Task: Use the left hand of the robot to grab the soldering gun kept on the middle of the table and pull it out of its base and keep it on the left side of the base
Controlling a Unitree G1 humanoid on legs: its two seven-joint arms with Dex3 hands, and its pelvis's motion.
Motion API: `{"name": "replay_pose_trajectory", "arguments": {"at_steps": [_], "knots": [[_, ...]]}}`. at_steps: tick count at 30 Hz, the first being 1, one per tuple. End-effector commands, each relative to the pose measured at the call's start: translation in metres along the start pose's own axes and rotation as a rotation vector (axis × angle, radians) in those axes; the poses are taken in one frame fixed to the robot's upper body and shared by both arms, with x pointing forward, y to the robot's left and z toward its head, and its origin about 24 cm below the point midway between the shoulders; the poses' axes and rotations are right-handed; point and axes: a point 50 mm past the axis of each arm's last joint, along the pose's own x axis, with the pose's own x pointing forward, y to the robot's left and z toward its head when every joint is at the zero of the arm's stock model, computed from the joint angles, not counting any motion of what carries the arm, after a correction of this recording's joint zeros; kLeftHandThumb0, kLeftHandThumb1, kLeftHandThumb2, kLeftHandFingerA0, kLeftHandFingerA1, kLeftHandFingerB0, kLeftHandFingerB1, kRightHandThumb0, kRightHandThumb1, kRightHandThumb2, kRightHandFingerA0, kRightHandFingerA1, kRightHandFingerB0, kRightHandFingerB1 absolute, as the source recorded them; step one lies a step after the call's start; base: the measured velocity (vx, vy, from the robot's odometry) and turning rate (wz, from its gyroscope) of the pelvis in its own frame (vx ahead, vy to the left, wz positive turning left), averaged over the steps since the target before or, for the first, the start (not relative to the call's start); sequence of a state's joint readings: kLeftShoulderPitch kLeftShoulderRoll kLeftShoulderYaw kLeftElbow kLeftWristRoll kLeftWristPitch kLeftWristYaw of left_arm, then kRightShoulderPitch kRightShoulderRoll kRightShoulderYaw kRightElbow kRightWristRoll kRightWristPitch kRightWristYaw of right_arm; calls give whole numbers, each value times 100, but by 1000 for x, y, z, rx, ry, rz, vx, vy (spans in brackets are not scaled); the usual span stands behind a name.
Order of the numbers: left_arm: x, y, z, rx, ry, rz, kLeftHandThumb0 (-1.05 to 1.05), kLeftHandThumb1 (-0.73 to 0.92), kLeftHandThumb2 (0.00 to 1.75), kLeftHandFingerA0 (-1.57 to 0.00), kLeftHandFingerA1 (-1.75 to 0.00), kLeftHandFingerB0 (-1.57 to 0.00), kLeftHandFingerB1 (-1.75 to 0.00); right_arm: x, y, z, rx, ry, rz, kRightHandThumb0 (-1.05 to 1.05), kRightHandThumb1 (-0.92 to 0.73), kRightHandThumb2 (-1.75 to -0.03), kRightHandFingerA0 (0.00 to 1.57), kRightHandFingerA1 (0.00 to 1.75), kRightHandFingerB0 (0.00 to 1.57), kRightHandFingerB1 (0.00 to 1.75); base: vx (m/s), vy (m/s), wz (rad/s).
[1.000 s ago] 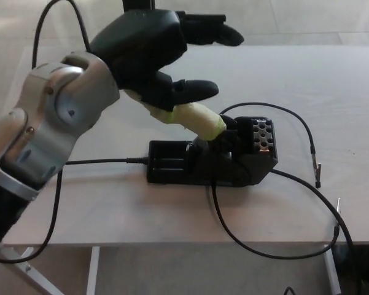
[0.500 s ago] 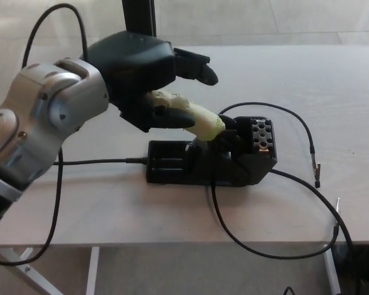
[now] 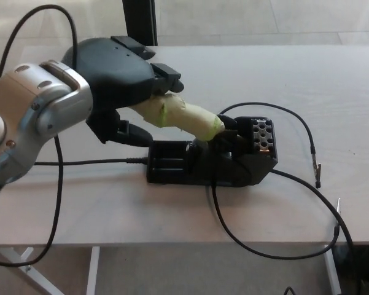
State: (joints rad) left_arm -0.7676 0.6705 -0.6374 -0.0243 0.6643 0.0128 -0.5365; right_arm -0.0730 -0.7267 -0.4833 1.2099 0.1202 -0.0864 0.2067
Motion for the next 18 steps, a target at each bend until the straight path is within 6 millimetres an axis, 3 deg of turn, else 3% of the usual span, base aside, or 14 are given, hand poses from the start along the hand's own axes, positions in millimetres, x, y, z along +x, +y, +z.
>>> {"name": "replay_pose_trajectory", "arguments": {"at_steps": [1,2,3,4,5,8,9,10,11,12,15,16,18], "knots": [[-6,0,1,506,173,-28,-71,54,85,-65,-96,-3,-29,-1,-14,13,7,-40,-40,-50,-63,-59,40,62,31,31,0,0,0],[-6,0,2,506,172,-26,-71,54,85,-65,-96,-3,-29,-1,-14,13,7,-42,-40,-50,-63,-59,40,62,31,31,0,0,0],[-3,-2,5,389,67,179,-26,57,62,-109,-144,-49,-50,-1,-14,14,-5,-45,-43,-51,-65,-59,44,65,31,32,0,0,0],[-3,-7,5,319,-18,356,-24,56,62,-106,-163,-67,-71,-1,-14,16,-6,-49,-44,-51,-65,-59,43,63,31,32,0,0,0],[-3,-8,5,302,-31,377,-27,60,65,-105,-170,-71,-76,-1,-14,16,-1,-49,-44,-50,-65,-59,43,62,31,32,0,0,0],[-3,-10,7,234,-70,426,-25,60,68,-104,-174,-72,-78,0,-14,17,-3,-50,-49,-51,-65,-60,43,61,32,32,0,0,0],[-4,-11,8,208,-101,441,-26,59,72,-101,-175,-70,-88,0,-14,17,1,-53,-55,-52,-65,-59,44,63,33,33,0,0,0],[-5,-11,9,199,-127,457,-27,58,72,-102,-167,-72,-80,0,-14,17,-12,-56,-58,-53,-65,-60,44,64,33,33,0,0,0],[-6,-12,9,163,-137,481,-22,53,73,-103,-167,-84,-80,0,-14,17,5,-60,-55,-58,-52,-87,46,69,26,47,0,0,0],[-6,-13,9,135,-137,483,-23,53,73,-99,-164,-87,-88,0,-15,17,5,-60,-58,-54,-52,-87,46,69,25,47,0,0,0],[-6,-15,7,87,-146,539,-23,51,72,-101,-167,-91,-93,-1,-15,17,13,-60,-60,-54,-52,-87,46,69,25,47,0,0,0],[-6,-16,5,88,-135,528,-22,51,75,-98,-171,-88,-105,-1,-15,16,18,-63,-57,-52,-65,-61,48,69,32,32,0,0,0],[-5,-17,3,52,-134,544,-16,52,88,-94,-169,-84,-123,-1,-16,17,8,-67,-61,-53,-66,-60,48,68,32,33,0,0,0]]}}
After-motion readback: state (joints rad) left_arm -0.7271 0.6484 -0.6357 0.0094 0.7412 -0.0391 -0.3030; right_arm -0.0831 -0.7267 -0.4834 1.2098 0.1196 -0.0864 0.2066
